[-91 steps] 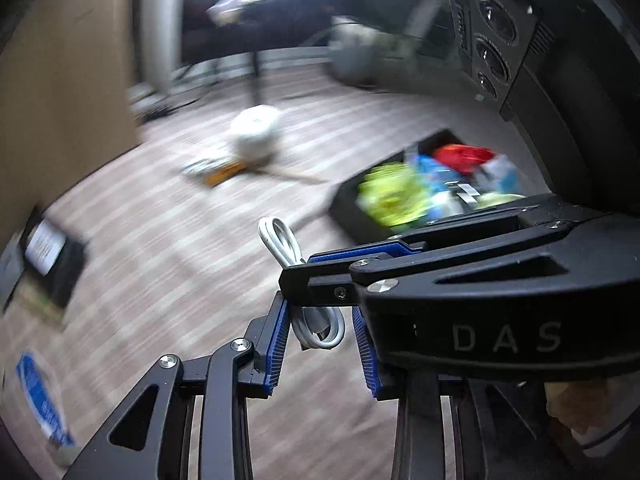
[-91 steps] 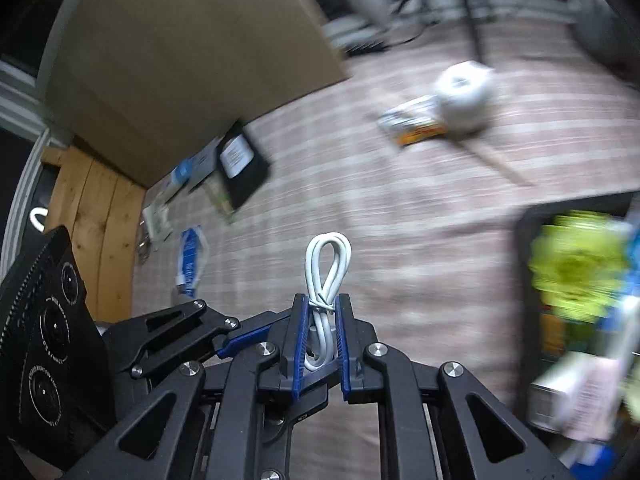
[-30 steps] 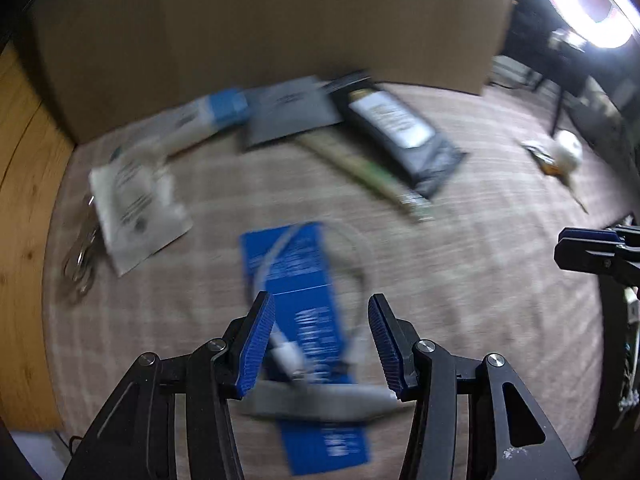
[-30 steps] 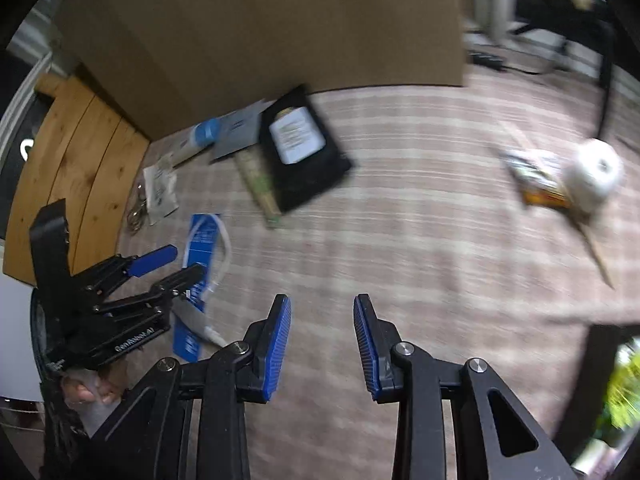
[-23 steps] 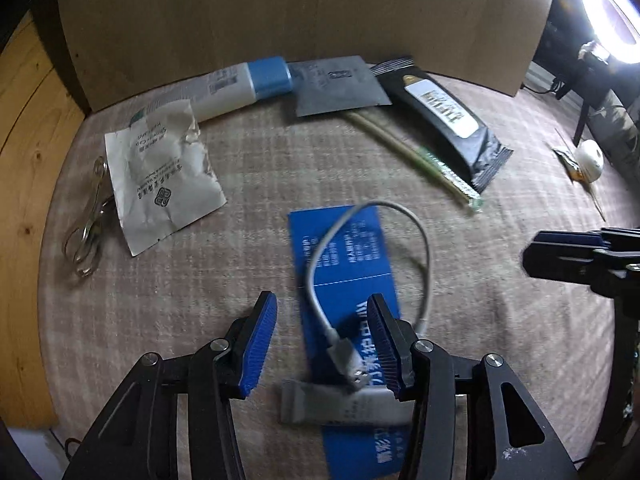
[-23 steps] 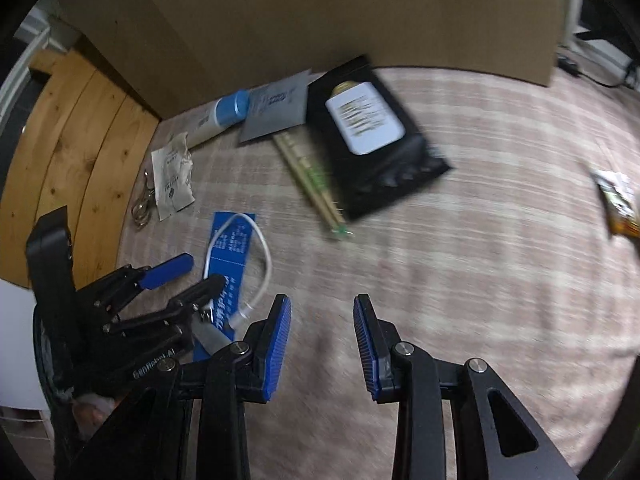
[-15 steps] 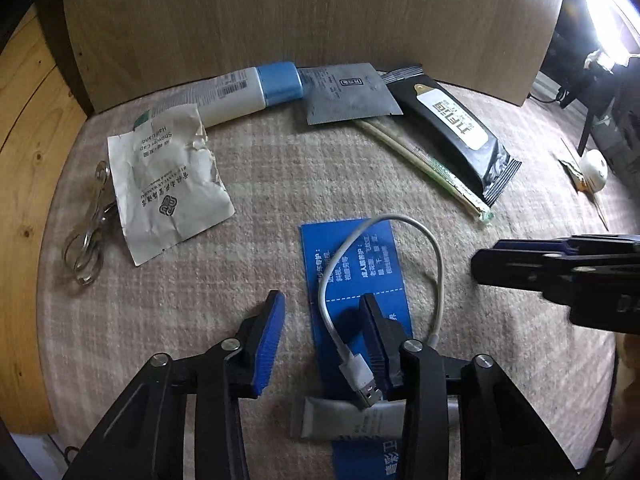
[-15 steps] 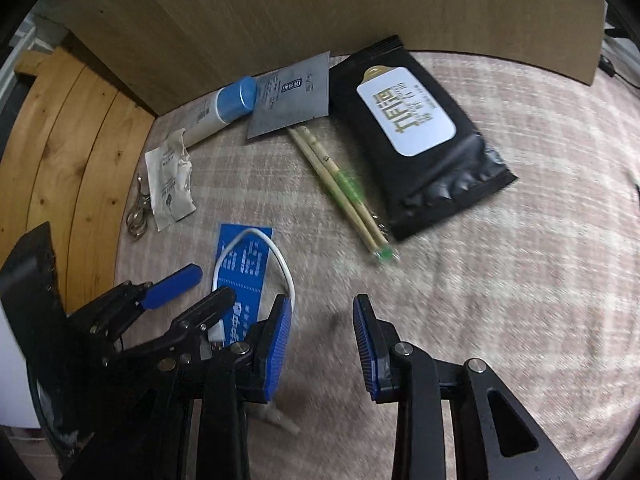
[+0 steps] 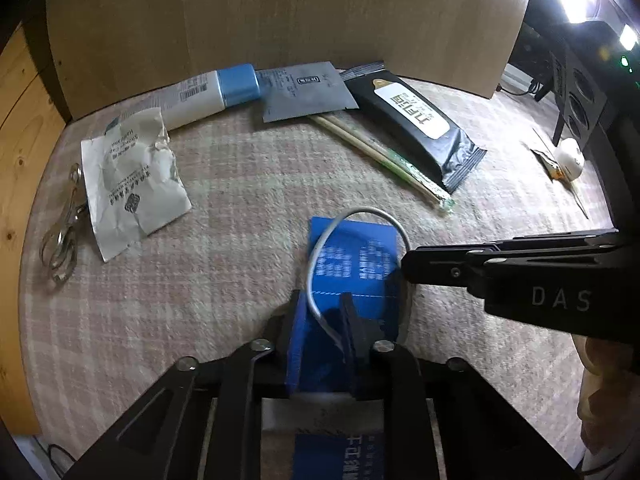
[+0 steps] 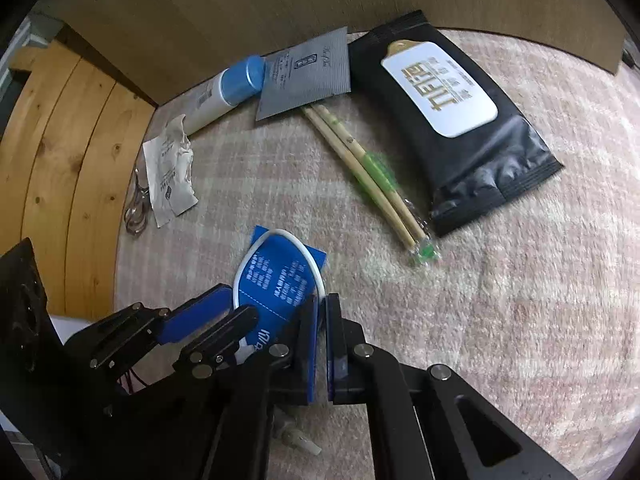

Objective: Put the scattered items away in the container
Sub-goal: 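Grasp the long white cable on the blue card with the left tool, then carry the long white cable to the bin with the left tool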

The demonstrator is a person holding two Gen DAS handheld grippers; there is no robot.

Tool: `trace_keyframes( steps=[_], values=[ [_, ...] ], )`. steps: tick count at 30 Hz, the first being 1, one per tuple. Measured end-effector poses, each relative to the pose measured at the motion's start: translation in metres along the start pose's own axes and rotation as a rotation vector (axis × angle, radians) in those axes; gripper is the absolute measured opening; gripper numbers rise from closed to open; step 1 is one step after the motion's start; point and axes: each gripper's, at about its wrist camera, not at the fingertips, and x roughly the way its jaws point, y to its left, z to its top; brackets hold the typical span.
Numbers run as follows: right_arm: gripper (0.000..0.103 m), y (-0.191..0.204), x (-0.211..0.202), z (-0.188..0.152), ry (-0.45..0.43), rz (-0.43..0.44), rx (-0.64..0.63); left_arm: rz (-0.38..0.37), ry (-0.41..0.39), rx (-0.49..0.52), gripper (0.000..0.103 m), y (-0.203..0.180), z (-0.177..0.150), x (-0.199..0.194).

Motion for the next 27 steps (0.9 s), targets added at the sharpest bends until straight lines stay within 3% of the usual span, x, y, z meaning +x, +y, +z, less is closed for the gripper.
trace_keyframes(
  steps=[5, 6, 8, 13, 17, 20, 22, 27],
  values=[
    [0.003, -0.011, -0.014, -0.011, -0.018, 0.01, 0.017, -0.031, -0.018, -0.001, 0.009, -0.011, -0.006, -0.009],
    [0.003, -0.013, -0.018, -0.013, -0.023, 0.014, 0.021, -0.045, -0.019, 0.0, 0.002, -0.015, -0.008, -0.011],
    [0.003, -0.019, -0.028, -0.019, -0.036, 0.027, 0.029, -0.065, -0.023, 0.004, 0.001, -0.023, -0.009, -0.016],
    [0.0, -0.03, -0.057, -0.038, -0.078, 0.021, 0.025, -0.08, -0.051, 0.077, 0.001, -0.069, 0.002, -0.031],
    [0.0, -0.046, -0.076, -0.049, -0.117, 0.021, 0.059, -0.069, -0.058, 0.135, 0.001, -0.088, -0.012, -0.047],
    [0.0, -0.059, -0.086, -0.057, -0.129, 0.028, 0.079, 0.004, -0.046, 0.187, 0.004, -0.098, -0.013, -0.038],
    [0.004, -0.066, -0.087, -0.061, -0.122, 0.045, 0.1, 0.039, -0.015, 0.171, 0.009, -0.091, -0.013, -0.03],
    [0.005, -0.062, -0.073, -0.066, -0.115, 0.021, 0.082, 0.035, -0.017, 0.128, 0.015, -0.058, -0.016, -0.035]
  ],
)
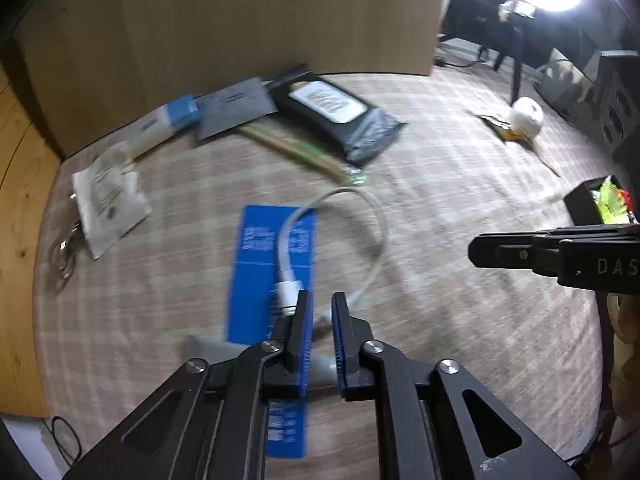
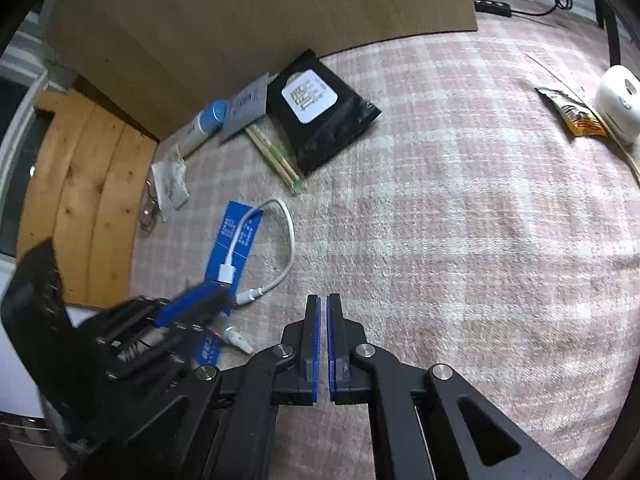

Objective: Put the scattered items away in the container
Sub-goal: 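Carry the long white cable to the bin with the left tool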

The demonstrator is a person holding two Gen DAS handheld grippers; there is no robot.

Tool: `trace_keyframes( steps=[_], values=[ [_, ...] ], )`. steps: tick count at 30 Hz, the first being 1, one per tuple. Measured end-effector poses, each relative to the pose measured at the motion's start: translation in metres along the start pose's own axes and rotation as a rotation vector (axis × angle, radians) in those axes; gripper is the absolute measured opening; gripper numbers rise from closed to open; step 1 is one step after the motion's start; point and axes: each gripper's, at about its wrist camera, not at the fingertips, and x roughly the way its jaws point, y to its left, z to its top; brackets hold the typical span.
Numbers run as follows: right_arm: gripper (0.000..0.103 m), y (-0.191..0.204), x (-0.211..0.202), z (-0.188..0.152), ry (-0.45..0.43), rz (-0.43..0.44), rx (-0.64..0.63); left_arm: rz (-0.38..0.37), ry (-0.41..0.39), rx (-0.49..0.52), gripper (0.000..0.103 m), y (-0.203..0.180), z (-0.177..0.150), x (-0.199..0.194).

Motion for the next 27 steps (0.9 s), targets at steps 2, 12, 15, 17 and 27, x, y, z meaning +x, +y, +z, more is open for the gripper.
trace_keyframes(
  steps=[2, 12, 15, 17, 27],
  values=[
    [0.008, 0.005, 0.011, 0.002, 0.011, -0.007, -0.001, 0.003, 0.002, -0.002, 0.022, 0.01, -0.001, 0.0],
    [0.016, 0.032, 0.048, 0.026, 0.04, -0.061, -0.042, -0.038, 0.025, -0.015, 0.023, 0.029, 0.011, 0.023],
    [0.016, 0.03, 0.053, 0.03, 0.046, -0.058, -0.033, -0.052, 0.045, -0.007, 0.023, 0.025, 0.015, 0.034],
    [0.016, 0.029, 0.058, 0.03, 0.055, -0.048, -0.029, -0.055, 0.025, 0.005, 0.023, 0.021, 0.014, 0.035],
    [0.004, 0.021, 0.041, 0.022, 0.01, -0.02, 0.002, -0.123, -0.003, 0.006, 0.01, 0.005, 0.01, 0.023]
  ],
)
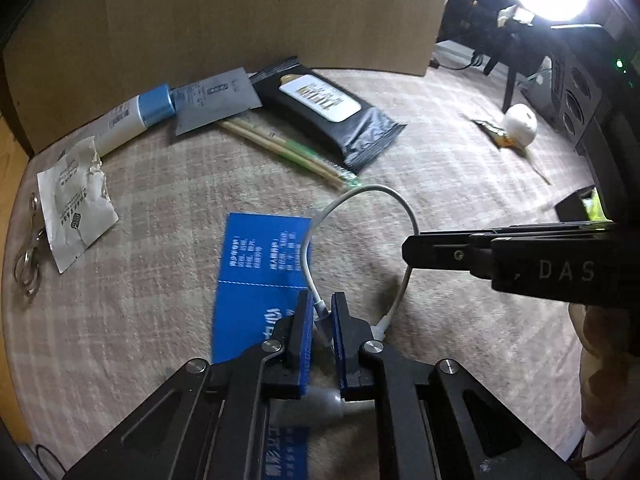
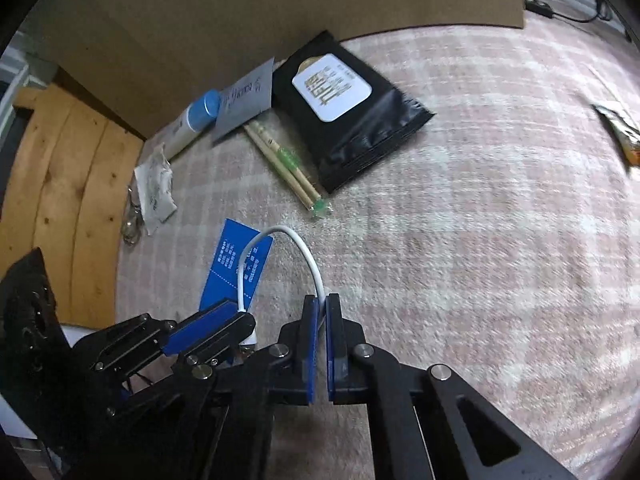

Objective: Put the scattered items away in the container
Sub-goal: 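Carry the long white cable to the bin with the left tool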

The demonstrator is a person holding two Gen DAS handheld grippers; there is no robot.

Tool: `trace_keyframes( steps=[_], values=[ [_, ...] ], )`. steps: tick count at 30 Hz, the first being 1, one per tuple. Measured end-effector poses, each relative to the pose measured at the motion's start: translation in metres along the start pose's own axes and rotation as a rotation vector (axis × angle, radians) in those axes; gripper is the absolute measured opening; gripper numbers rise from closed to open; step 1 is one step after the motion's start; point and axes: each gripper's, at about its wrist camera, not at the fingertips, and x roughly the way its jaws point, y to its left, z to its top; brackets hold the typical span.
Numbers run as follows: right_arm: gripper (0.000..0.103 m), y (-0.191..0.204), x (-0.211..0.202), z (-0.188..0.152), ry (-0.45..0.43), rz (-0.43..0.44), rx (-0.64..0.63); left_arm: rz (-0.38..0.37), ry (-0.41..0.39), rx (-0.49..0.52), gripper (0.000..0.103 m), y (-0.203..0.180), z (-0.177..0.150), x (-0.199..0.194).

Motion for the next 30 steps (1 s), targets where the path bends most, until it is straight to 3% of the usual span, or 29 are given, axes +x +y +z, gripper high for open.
trace_keyframes(
  steps=[6, 12, 20, 23, 30],
  values=[
    [0.004, -0.009, -0.039, -0.017, -0.039, 0.005, -0.001, -0.029, -0.046, 0.047, 0.01, -0.037, -0.002, -0.027],
    [0.004, -0.039, -0.099, -0.043, -0.106, -0.009, 0.039, -0.099, -0.081, 0.143, 0.01, -0.102, 0.003, -0.049],
    [0.004, -0.119, -0.181, -0.091, -0.187, -0.046, 0.172, -0.217, -0.091, 0.345, 0.008, -0.232, 0.01, -0.053],
    [0.003, -0.147, -0.206, -0.109, -0.232, -0.1, 0.218, -0.256, -0.072, 0.408, 0.008, -0.285, 0.014, -0.044],
    [0.003, -0.212, -0.269, -0.144, -0.348, -0.171, 0.343, -0.314, -0.069, 0.524, 0.007, -0.375, 0.015, -0.038]
  ],
)
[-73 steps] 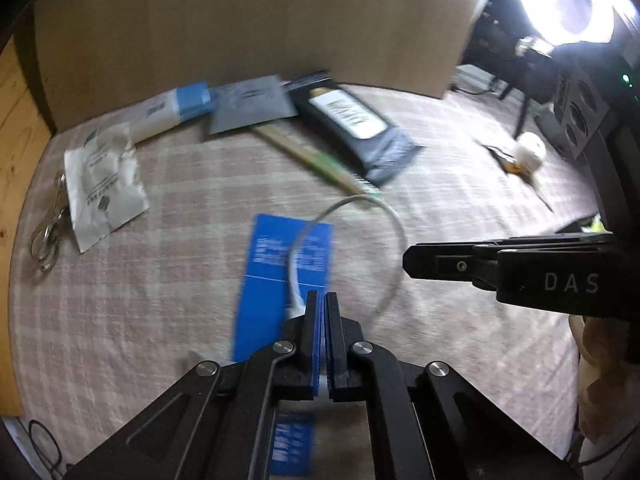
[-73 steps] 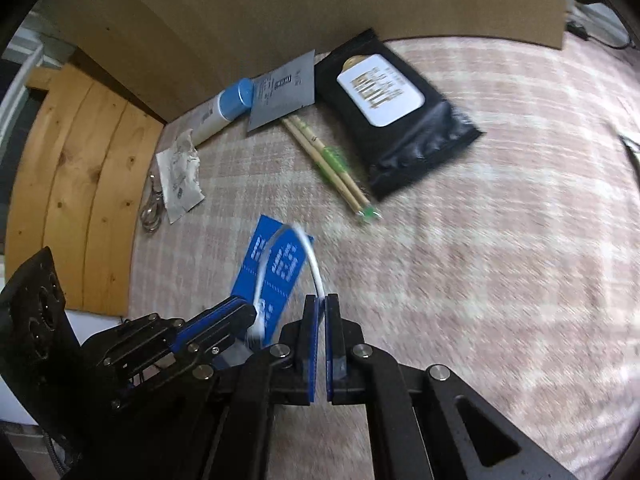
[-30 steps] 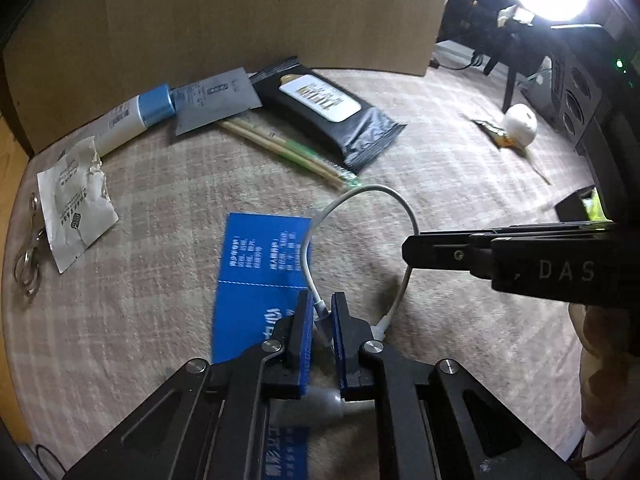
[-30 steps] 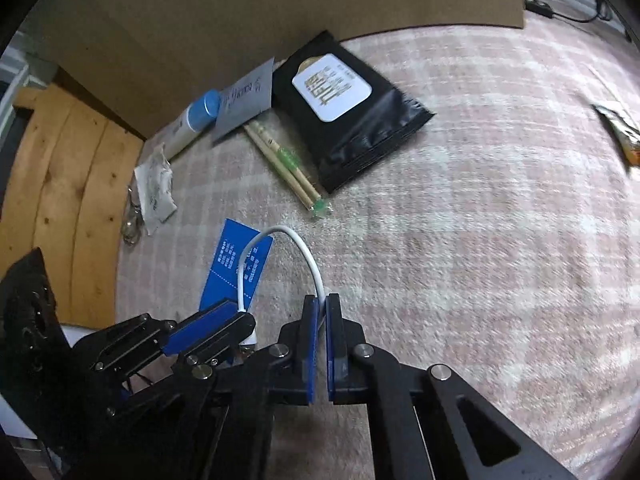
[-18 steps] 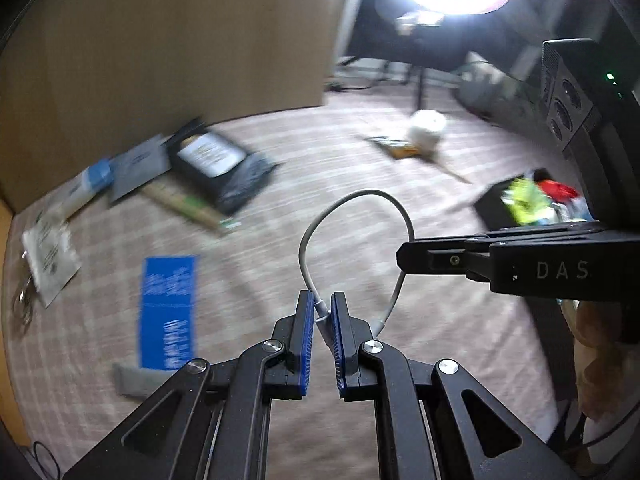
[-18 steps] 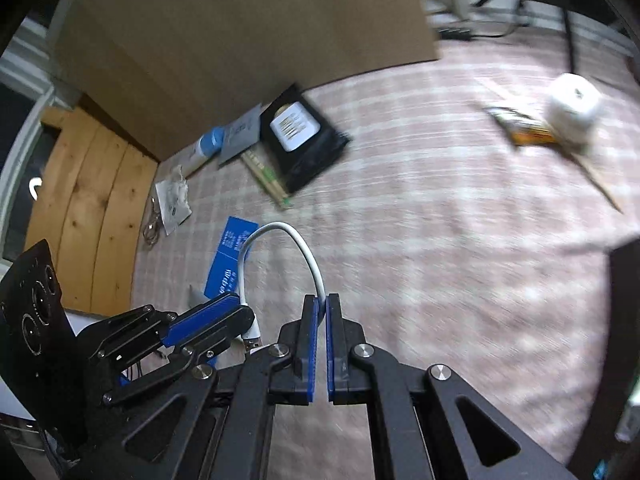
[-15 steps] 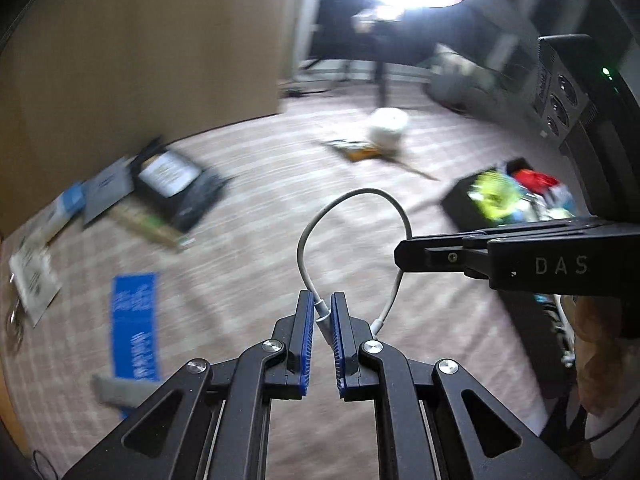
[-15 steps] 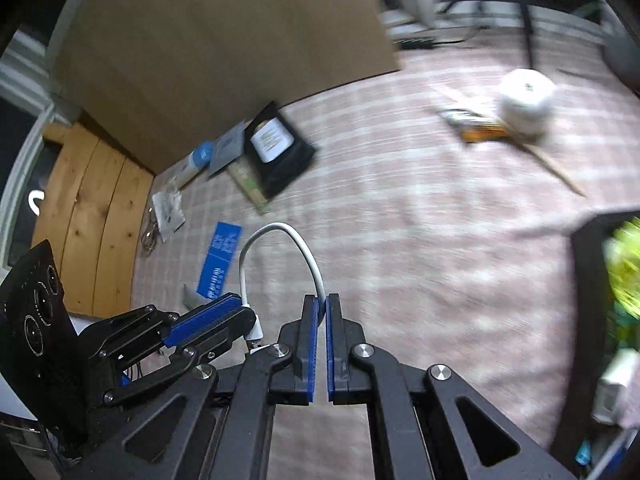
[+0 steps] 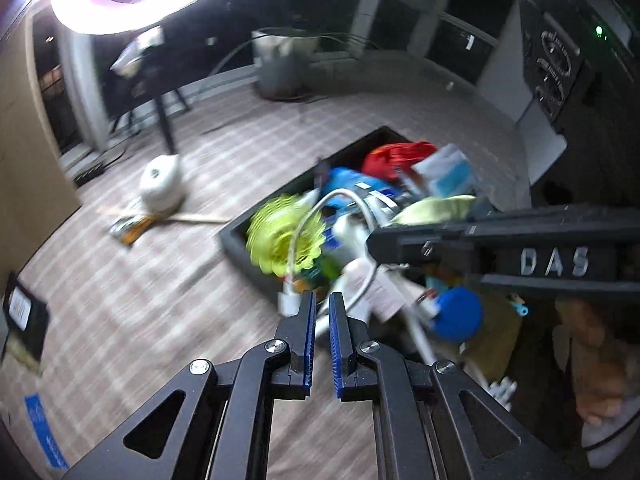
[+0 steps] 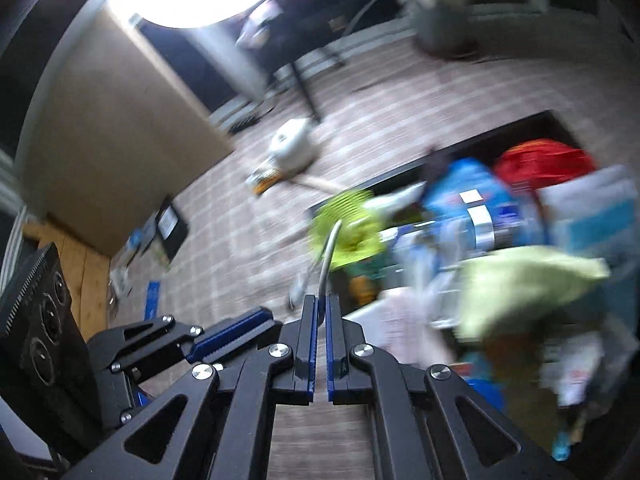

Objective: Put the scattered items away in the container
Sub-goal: 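Carry the long white cable to the bin with the left tool, then open the left tool over the bin and return toward the grey tube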

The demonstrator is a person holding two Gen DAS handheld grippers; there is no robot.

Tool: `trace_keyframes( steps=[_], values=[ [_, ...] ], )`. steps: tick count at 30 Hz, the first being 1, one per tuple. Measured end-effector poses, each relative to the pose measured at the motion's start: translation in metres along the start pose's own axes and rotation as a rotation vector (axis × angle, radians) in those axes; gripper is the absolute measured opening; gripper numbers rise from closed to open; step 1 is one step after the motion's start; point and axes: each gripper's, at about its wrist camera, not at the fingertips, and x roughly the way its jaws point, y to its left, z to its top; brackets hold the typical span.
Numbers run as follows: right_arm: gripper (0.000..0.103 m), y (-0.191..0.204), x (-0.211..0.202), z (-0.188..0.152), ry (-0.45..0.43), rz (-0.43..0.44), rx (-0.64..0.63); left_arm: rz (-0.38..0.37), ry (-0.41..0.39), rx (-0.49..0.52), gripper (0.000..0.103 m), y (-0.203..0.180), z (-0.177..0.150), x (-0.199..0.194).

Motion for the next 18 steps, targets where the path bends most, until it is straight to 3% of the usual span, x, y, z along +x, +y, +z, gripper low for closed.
trace_keyframes(
  steps=[8, 10, 14, 18],
  values=[
    [0.004, -0.065, -0.03, 0.011, -0.067, -0.111, 0.086, -0.029, 0.05, 0.031, 0.007, -0.027, 0.012, 0.021],
    [0.008, -0.075, -0.03, 0.012, -0.061, -0.15, 0.11, -0.024, 0.06, 0.025, 0.008, -0.026, 0.009, 0.022],
    [0.027, -0.076, -0.031, 0.005, -0.063, -0.184, 0.113, 0.008, 0.07, 0.0, 0.008, -0.014, -0.005, 0.016],
    [0.028, -0.056, -0.031, -0.002, -0.072, -0.203, 0.029, 0.08, 0.084, -0.072, 0.016, 0.015, -0.027, 0.002]
  ],
)
